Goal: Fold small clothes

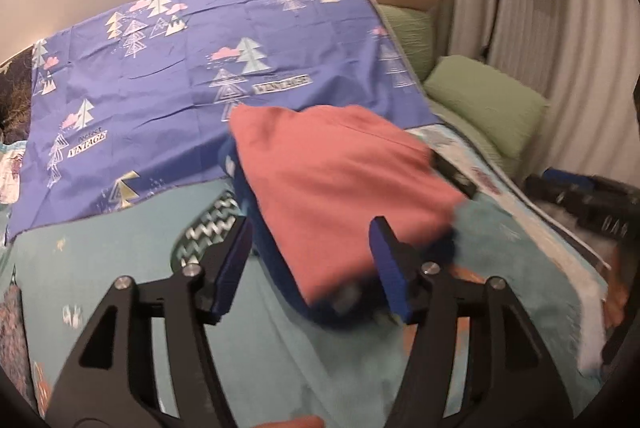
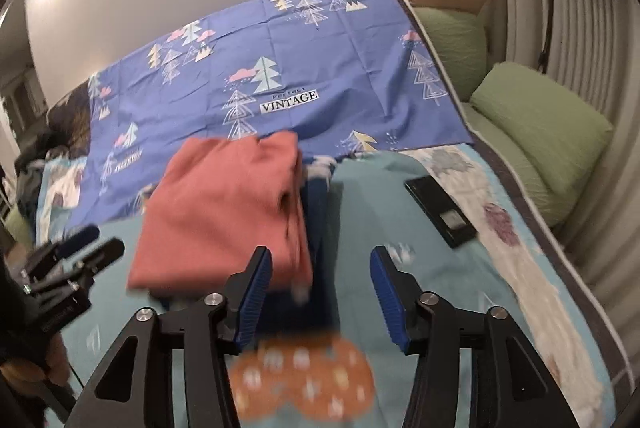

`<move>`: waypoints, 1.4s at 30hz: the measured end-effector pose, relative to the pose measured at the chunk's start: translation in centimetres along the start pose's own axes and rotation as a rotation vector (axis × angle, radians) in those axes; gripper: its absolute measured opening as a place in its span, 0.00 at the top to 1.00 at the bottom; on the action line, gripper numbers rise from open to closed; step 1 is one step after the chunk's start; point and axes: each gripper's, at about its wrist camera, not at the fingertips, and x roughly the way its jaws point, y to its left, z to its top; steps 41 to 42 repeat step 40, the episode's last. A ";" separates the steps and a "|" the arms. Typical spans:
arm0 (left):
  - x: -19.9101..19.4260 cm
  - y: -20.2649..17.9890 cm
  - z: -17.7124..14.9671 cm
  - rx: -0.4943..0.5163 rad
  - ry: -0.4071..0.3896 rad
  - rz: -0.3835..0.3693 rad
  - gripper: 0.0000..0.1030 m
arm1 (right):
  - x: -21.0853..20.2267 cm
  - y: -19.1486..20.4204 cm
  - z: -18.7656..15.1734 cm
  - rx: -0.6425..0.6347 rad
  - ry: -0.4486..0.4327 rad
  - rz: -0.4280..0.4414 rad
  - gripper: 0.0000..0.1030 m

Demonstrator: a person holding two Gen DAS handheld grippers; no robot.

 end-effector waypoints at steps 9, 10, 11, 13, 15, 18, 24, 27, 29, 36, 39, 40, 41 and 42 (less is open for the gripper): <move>-12.1 -2.5 -5.9 -0.003 -0.086 -0.038 0.29 | -12.9 3.4 -8.9 -0.042 -0.181 -0.028 0.24; -13.1 -2.7 -6.4 -0.001 -0.096 -0.037 0.28 | -14.1 3.7 -9.7 -0.036 -0.203 -0.032 0.23; -14.5 -2.8 -7.2 0.000 -0.110 -0.038 0.28 | -15.1 4.1 -10.5 -0.032 -0.217 -0.035 0.23; -16.4 -3.0 -8.4 0.007 -0.121 -0.044 0.27 | -16.7 4.9 -12.0 -0.037 -0.217 -0.038 0.22; -18.1 -3.2 -9.5 0.000 -0.129 -0.052 0.27 | -17.8 5.8 -13.3 -0.036 -0.206 -0.042 0.22; -19.9 -3.1 -11.1 -0.009 -0.132 -0.047 0.26 | -19.0 7.0 -15.2 -0.041 -0.186 -0.041 0.22; -22.4 -2.6 -13.4 -0.020 -0.139 -0.046 0.22 | -21.5 8.7 -18.0 -0.036 -0.193 -0.041 0.22; -23.5 -2.5 -14.2 -0.018 -0.154 -0.040 0.22 | -22.2 9.5 -18.6 -0.043 -0.202 -0.049 0.21; -24.1 -2.5 -14.7 -0.014 -0.167 -0.037 0.22 | -22.6 9.9 -19.0 -0.046 -0.207 -0.056 0.21; -25.3 -2.5 -15.7 -0.016 -0.173 -0.018 0.22 | -23.8 11.2 -19.9 -0.065 -0.219 -0.085 0.21; -25.5 -2.3 -16.0 -0.029 -0.171 -0.023 0.22 | -23.9 11.6 -20.1 -0.067 -0.217 -0.089 0.21; -25.6 -2.1 -16.1 -0.032 -0.169 -0.024 0.22 | -24.0 11.6 -20.2 -0.068 -0.217 -0.089 0.21; -25.6 -2.1 -16.1 -0.032 -0.169 -0.024 0.22 | -24.0 11.6 -20.2 -0.068 -0.217 -0.089 0.21; -25.6 -2.1 -16.1 -0.032 -0.169 -0.024 0.22 | -24.0 11.6 -20.2 -0.068 -0.217 -0.089 0.21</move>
